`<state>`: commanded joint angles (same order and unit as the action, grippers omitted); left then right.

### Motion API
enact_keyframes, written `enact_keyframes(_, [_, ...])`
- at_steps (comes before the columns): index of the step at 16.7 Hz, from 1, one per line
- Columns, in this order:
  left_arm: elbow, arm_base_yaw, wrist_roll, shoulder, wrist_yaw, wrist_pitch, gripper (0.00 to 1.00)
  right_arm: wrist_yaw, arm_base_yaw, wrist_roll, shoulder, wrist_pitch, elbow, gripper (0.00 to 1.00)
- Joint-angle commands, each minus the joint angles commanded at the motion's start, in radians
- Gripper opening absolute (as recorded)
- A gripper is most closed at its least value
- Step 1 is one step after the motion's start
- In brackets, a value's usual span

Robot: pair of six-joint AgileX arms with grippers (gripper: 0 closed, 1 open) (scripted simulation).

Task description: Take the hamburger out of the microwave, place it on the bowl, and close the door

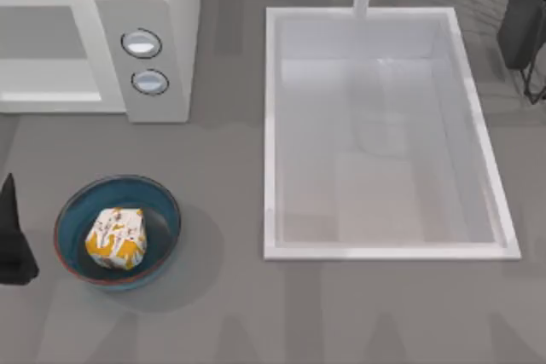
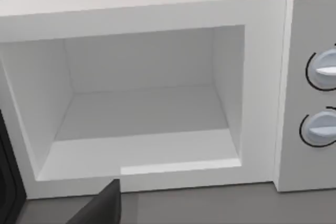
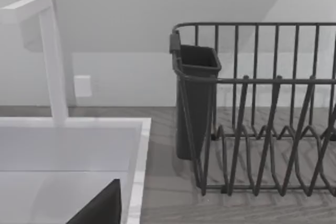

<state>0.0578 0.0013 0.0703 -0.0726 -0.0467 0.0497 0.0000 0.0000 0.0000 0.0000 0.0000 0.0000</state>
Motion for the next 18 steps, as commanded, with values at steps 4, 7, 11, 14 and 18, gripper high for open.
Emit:
enact_keyframes(4, [-0.058, -0.001, -0.070, 0.073, 0.047, -0.050, 1.00, 0.000, 0.000, 0.000, 0.000, 0.000, 0.000, 1.00])
enact_keyframes(7, [-0.058, -0.001, -0.070, 0.073, 0.047, -0.050, 1.00, 0.000, 0.000, 0.000, 0.000, 0.000, 0.000, 1.00])
enact_keyframes(11, [-0.058, -0.001, -0.070, 0.073, 0.047, -0.050, 0.77, 0.000, 0.000, 0.000, 0.000, 0.000, 0.000, 1.00])
enact_keyframes(14, [-0.058, -0.001, -0.070, 0.073, 0.047, -0.050, 0.55, 0.000, 0.000, 0.000, 0.000, 0.000, 0.000, 1.00])
enact_keyframes(18, [-0.058, -0.001, -0.070, 0.073, 0.047, -0.050, 0.25, 0.000, 0.000, 0.000, 0.000, 0.000, 0.000, 1.00])
